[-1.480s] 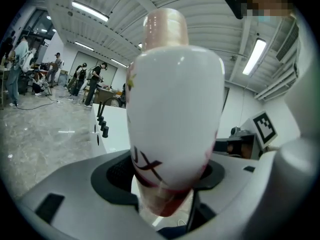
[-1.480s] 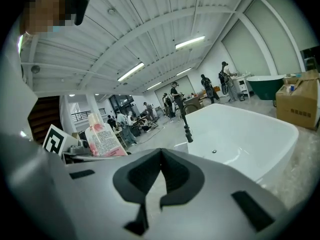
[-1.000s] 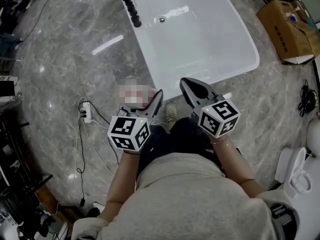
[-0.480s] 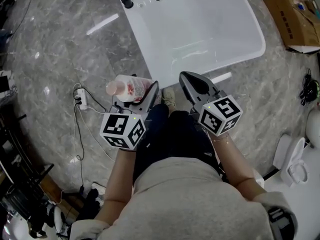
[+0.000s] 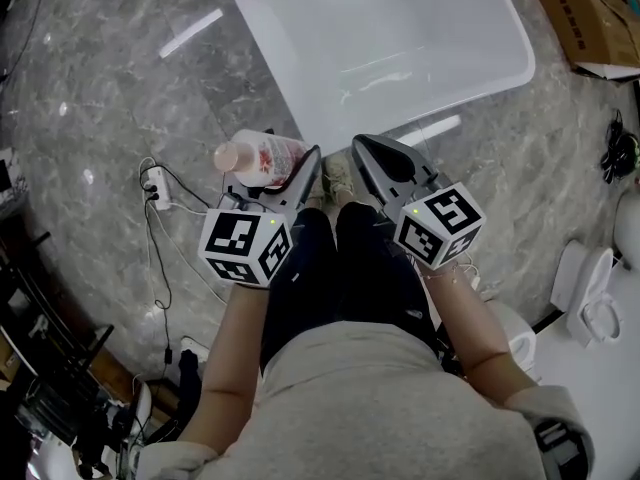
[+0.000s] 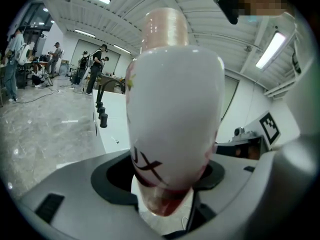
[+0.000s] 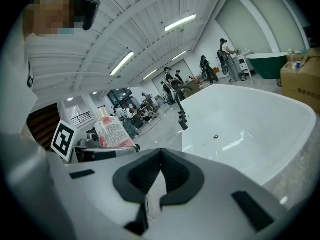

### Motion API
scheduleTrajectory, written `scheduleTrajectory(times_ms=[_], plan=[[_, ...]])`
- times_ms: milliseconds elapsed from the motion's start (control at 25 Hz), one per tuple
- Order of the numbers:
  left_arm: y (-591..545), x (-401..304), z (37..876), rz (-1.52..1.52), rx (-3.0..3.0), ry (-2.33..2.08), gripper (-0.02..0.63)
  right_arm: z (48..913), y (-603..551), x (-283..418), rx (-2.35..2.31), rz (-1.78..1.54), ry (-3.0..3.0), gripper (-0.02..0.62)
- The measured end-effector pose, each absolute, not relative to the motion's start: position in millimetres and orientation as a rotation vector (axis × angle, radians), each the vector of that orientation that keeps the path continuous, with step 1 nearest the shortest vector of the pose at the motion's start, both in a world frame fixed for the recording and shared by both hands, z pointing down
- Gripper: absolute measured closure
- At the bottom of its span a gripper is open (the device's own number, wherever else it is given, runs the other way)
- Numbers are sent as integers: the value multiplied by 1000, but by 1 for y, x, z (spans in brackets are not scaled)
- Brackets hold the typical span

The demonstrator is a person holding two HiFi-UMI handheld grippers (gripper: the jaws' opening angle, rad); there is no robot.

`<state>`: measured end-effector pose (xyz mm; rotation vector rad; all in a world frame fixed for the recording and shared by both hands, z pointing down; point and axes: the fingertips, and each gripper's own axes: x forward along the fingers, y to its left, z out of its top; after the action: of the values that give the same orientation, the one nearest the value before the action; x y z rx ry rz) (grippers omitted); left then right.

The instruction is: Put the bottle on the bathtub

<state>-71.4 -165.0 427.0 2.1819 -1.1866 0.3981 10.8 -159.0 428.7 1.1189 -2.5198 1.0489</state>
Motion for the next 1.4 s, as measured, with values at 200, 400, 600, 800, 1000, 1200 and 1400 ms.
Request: scheduleTrajectory(times_ms=[200, 400, 600, 800, 1000, 1200, 1400], plan=[[-164, -77, 442, 420, 2182, -1166, 311, 438, -156, 2, 1120, 1082, -2515, 597], [-178, -82, 465, 444, 2168, -1167, 311, 454, -173, 0, 1151, 1080, -2505, 597], [-199, -83, 489, 472, 2161, -1171, 311, 471, -194, 0, 1164, 1069, -2510, 597], [-224, -82, 517, 481, 2141, -1192, 311, 496, -216, 7, 1183, 1036, -2487, 597], [-244, -83, 545, 487, 2105, -1231, 311, 516, -233, 8, 1175, 1015, -2479, 597], [-275, -81, 562, 492, 2134, -1274, 311, 543, -257, 15, 1182, 842, -2431, 597], [-303, -82, 575, 491, 2146, -1332, 310, 560, -272, 25, 1196, 834, -2423, 597]])
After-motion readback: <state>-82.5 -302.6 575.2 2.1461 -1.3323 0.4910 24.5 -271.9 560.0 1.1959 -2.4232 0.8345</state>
